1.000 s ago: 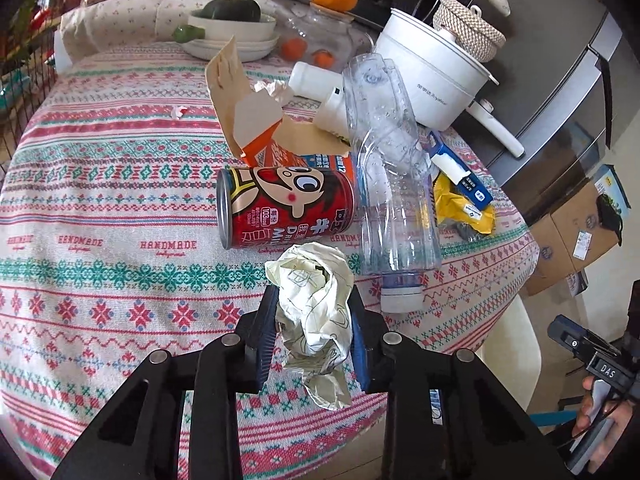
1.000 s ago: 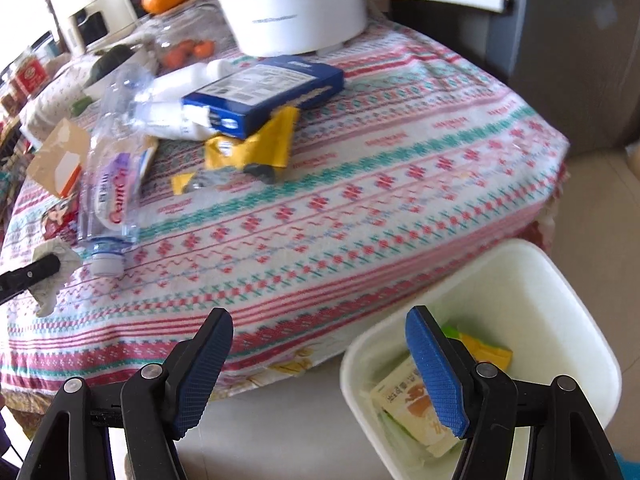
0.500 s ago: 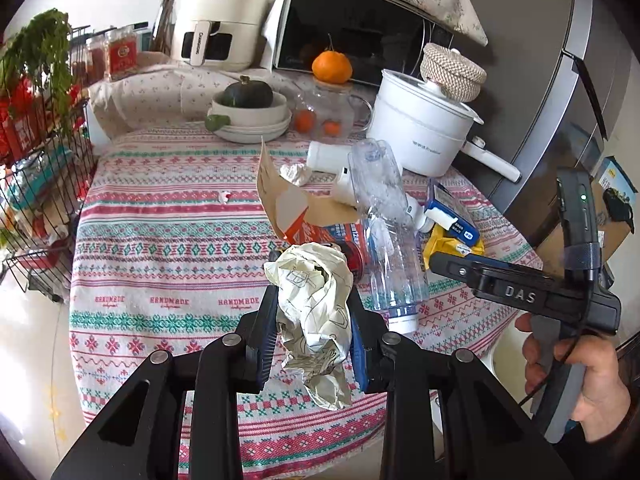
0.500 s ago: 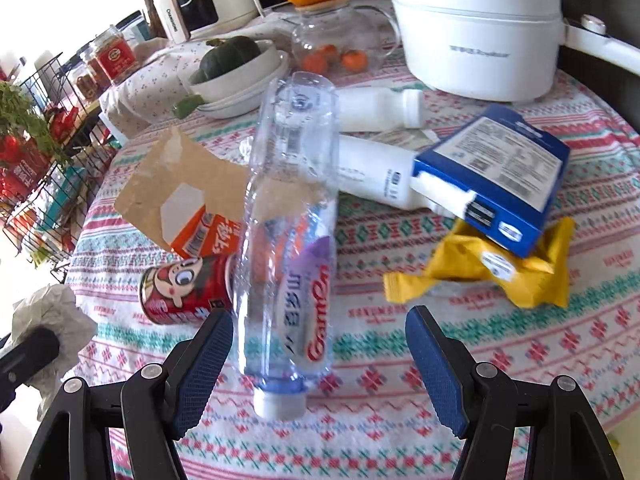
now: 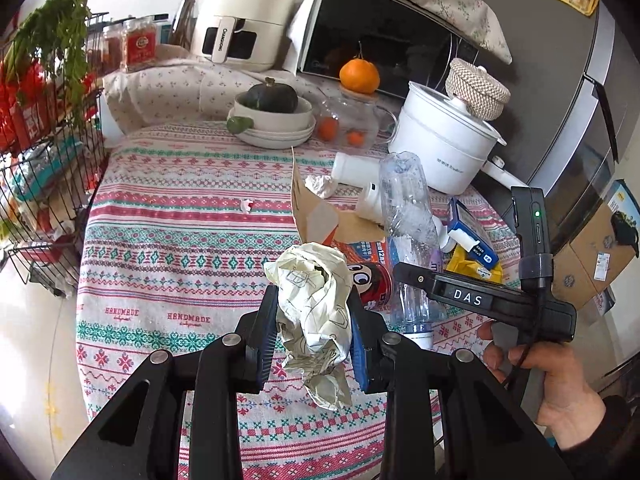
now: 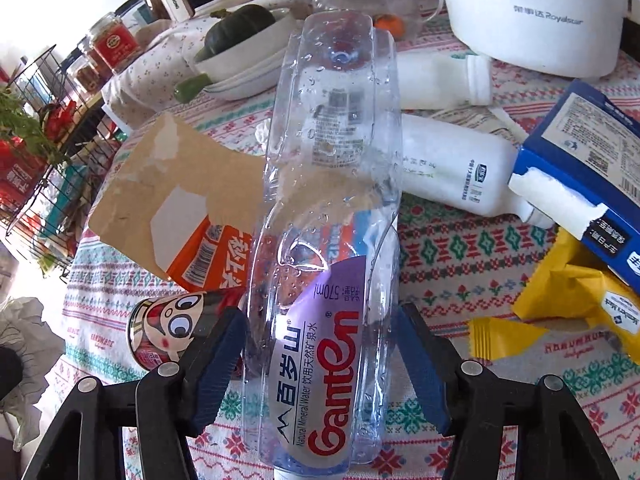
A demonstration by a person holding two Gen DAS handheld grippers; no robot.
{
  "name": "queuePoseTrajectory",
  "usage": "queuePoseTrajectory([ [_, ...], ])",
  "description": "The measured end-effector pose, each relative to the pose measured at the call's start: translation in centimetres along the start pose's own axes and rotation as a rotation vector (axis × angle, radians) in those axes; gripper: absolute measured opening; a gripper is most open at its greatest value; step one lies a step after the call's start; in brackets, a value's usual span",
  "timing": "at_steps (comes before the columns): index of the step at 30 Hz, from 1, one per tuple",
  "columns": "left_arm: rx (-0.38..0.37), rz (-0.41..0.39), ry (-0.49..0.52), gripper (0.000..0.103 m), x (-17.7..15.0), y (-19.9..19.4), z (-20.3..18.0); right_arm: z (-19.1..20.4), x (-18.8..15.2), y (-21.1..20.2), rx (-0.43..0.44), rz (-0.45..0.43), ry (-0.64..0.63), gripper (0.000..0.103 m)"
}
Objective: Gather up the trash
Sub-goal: 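Grasp the clear Ganten water bottle with the right gripper while the left holds paper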
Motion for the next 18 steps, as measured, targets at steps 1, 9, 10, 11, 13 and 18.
queuePoseTrajectory([
  [1, 0.001, 0.0, -0.004, 0.033, 0.0, 0.0, 0.1, 0.2, 0.1, 0.0, -0.004, -0.003, -0.016, 0.066],
  [9, 0.008, -0.013, 0.005, 0.033, 0.1, -0.2, -0.4, 0.5, 0.1, -2.1, -0.029, -0.033, -0.055, 0.059],
  [10, 0.007, -0.013, 0.007, 0.033, 0.0, -0.2, -0.5, 0.5, 0.1, -2.7, -0.029, -0.041, -0.057, 0.059],
  [11, 0.006, -0.013, 0.011, 0.033, 0.0, -0.3, -0.7, 0.5, 0.2, -3.4, -0.026, -0.05, -0.059, 0.059],
  [13, 0.005, -0.016, 0.02, 0.033, -0.1, -0.4, -1.0, 0.6, 0.2, -5.1, -0.013, -0.075, -0.062, 0.059],
  [18, -0.007, -0.027, 0.054, 0.033, -0.3, -0.9, -2.5, -0.5, -0.3, -9.8, -0.013, -0.138, -0.07, 0.059],
])
Point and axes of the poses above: each gripper's, at about its wrist camera, not at the fingertips, and y roughly the way its jaws point, z to its left, x to its top, the point moved 7 cm from there along y, roughly the way its jaws point, and after that the axes turned 5 degrees about -y, right-handed, at the moved point
